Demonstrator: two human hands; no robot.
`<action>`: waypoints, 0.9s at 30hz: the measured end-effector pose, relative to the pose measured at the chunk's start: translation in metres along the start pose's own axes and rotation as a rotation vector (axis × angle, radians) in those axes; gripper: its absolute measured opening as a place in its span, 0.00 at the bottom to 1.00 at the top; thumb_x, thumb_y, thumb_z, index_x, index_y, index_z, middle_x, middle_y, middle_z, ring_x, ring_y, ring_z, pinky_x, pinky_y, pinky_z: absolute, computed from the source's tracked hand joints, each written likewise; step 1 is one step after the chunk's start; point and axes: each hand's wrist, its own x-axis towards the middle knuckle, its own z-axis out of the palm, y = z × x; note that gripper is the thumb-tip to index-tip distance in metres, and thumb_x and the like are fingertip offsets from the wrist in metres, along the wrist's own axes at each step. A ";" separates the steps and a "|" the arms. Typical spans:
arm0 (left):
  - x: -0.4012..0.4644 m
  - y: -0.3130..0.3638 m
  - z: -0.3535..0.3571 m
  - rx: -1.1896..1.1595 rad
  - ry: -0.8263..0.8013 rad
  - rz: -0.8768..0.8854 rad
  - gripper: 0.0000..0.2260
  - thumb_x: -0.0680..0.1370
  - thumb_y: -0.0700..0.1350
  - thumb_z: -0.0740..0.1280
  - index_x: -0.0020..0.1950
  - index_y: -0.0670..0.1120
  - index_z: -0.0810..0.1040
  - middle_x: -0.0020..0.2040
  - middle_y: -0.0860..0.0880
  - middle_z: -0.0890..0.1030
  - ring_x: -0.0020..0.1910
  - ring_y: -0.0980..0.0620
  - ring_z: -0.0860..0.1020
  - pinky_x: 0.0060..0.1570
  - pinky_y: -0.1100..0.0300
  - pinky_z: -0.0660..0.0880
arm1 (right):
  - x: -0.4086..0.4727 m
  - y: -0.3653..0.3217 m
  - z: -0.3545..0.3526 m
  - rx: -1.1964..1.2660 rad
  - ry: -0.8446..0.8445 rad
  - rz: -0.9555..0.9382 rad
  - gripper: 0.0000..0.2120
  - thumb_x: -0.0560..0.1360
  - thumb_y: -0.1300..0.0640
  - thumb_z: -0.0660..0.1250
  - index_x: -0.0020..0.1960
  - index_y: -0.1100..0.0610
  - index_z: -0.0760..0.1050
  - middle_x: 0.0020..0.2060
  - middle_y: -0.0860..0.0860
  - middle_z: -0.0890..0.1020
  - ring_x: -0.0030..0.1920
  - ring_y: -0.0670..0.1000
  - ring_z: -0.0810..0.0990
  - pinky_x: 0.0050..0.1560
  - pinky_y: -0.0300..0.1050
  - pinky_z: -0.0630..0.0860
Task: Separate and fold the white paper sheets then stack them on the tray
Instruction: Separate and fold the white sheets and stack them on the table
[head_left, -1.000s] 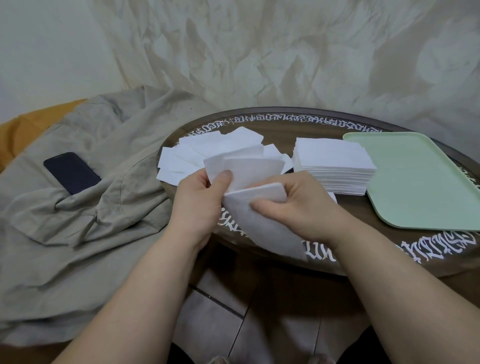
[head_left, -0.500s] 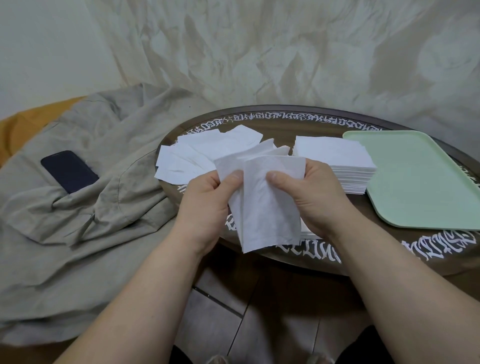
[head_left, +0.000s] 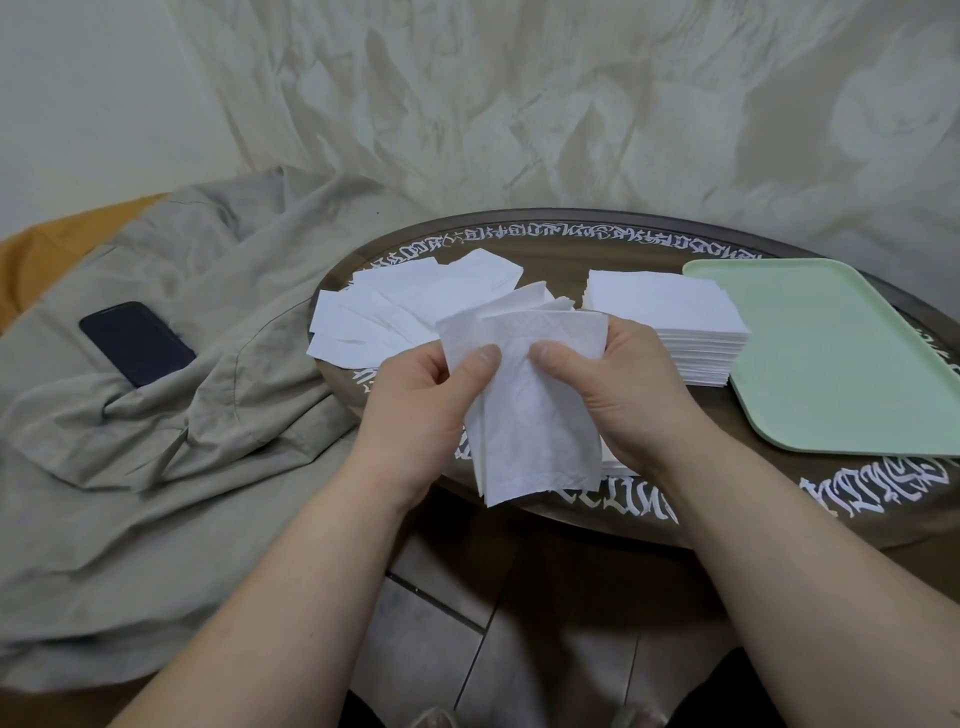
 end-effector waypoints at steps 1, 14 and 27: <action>-0.001 0.001 0.000 0.006 -0.002 0.007 0.10 0.79 0.39 0.66 0.43 0.49 0.84 0.41 0.51 0.86 0.42 0.55 0.84 0.40 0.62 0.79 | 0.000 0.000 0.000 -0.001 -0.001 -0.004 0.05 0.75 0.63 0.70 0.44 0.53 0.81 0.44 0.50 0.86 0.46 0.51 0.85 0.51 0.53 0.82; 0.002 -0.002 -0.006 0.195 0.020 0.063 0.09 0.78 0.44 0.69 0.39 0.51 0.84 0.40 0.53 0.86 0.42 0.53 0.84 0.45 0.53 0.79 | 0.004 0.000 0.002 -0.523 0.157 -0.402 0.07 0.71 0.59 0.71 0.46 0.49 0.78 0.43 0.42 0.78 0.46 0.44 0.75 0.48 0.32 0.69; 0.001 0.000 -0.012 0.095 0.023 0.035 0.15 0.81 0.45 0.65 0.37 0.53 0.86 0.39 0.51 0.85 0.38 0.53 0.81 0.37 0.58 0.78 | 0.002 -0.004 -0.007 -0.469 0.017 -0.332 0.10 0.72 0.58 0.72 0.34 0.48 0.77 0.32 0.38 0.79 0.36 0.40 0.74 0.39 0.37 0.68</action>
